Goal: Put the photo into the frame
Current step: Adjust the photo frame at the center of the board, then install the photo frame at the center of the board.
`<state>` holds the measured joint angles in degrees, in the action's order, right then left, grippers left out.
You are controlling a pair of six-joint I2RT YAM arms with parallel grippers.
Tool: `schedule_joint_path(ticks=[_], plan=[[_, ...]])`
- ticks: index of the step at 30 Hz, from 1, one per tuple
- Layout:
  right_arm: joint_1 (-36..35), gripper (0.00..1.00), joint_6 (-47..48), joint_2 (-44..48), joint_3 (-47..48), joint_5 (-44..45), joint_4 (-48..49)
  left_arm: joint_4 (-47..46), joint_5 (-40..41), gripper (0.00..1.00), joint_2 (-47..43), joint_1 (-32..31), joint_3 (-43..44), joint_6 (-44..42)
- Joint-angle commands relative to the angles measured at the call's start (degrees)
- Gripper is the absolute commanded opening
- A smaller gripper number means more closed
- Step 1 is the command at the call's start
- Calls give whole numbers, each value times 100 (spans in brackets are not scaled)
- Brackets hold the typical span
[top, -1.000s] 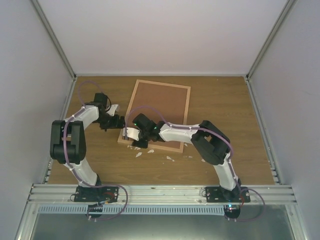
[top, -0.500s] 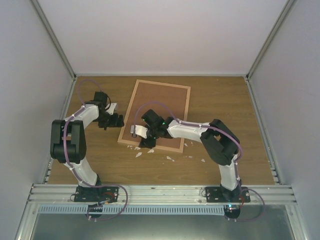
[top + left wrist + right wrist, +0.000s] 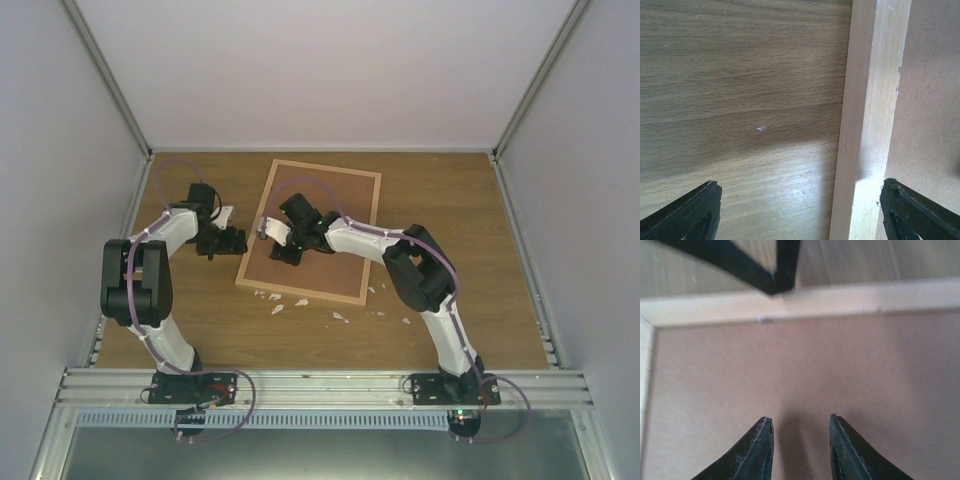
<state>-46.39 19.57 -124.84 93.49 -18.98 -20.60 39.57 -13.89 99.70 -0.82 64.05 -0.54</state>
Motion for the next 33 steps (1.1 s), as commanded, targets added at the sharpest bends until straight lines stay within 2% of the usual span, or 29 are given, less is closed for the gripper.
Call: schedule_joint_path(ticks=[1, 17, 33], plan=[[-6, 33, -59, -310, -160, 121, 58, -213, -82, 87, 79, -87, -8, 29], [2, 32, 340, -440, -902, 942, 289, -243, 75, 87, 66, -217, -176, 28], [50, 32, 319, -453, -929, 930, 299, -268, 167, 85, 104, -301, -406, -77]])
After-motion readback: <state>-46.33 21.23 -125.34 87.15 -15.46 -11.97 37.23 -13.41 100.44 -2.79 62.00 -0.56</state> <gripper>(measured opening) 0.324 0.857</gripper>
